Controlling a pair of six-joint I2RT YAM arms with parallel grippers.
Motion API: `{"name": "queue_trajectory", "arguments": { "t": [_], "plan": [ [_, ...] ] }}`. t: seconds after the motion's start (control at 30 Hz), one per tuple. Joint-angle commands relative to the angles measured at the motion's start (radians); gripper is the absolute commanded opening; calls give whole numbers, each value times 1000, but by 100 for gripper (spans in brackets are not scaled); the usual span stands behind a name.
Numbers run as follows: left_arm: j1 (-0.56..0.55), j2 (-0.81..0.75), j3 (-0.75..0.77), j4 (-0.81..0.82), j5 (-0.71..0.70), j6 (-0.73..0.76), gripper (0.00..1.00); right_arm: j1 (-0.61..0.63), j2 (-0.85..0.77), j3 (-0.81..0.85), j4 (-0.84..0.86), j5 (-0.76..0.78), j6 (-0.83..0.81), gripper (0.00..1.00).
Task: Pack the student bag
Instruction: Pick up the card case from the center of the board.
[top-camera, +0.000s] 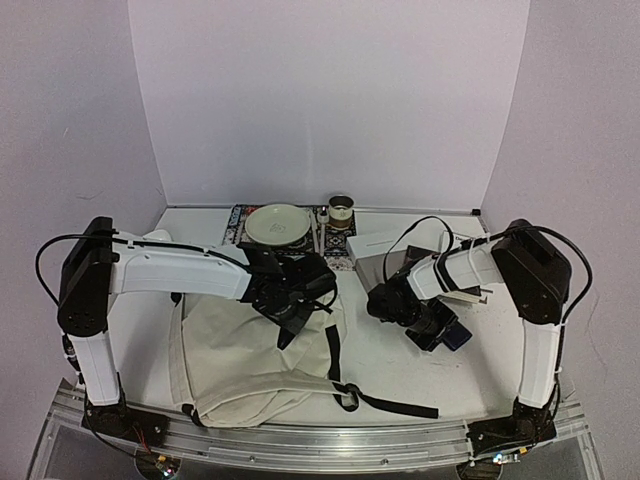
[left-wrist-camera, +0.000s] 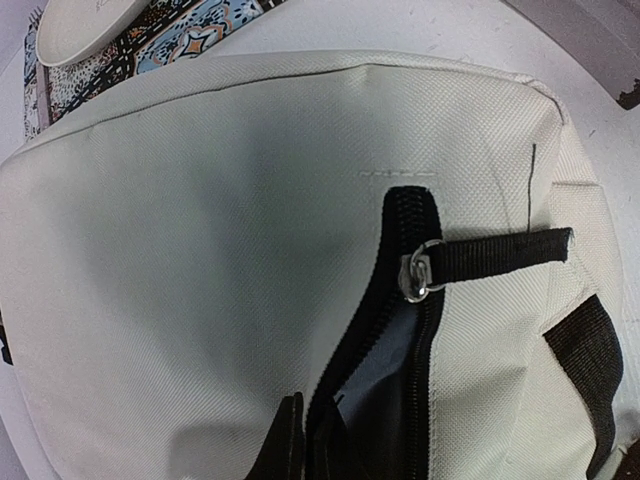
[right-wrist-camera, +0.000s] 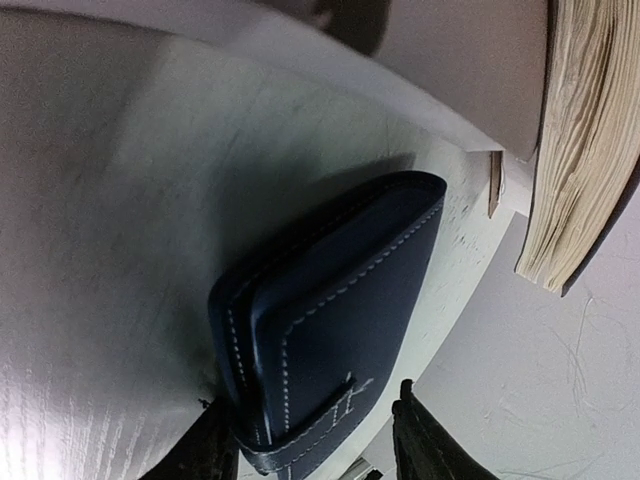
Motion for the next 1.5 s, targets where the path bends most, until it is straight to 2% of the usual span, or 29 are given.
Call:
{"name": "queue_trajectory", "arguments": {
  "t": [0.0,0.1,0.23,0.4,0.6,0.73,0.87,1.17,1.47],
  "plan": [
    [6,-64,5,28,6,-2,0,-1,39,21,-80,31,17,46],
    [6,-68,5,28,8,-2,0,-2,14,16,-83,45,29,36],
    [6,-70,8,28,10,0,0,-2,-45,-2,-79,51,49,17],
    [5,-69,13,28,11,3,0,-1,-140,-26,-77,44,65,1],
    [6,-70,17,29,15,4,0,-2,-241,-15,-73,-22,57,0],
    [6,-70,21,31,22,3,0,-1,-364,-12,-18,-149,43,0],
    [6,-67,25,40,38,7,0,0,-508,-27,74,-343,31,0],
    [5,-73,37,81,95,24,0,-2,-707,-122,408,-805,127,0],
    [6,-71,53,113,133,31,0,-1,-705,-233,774,-1115,295,0]
  ]
}}
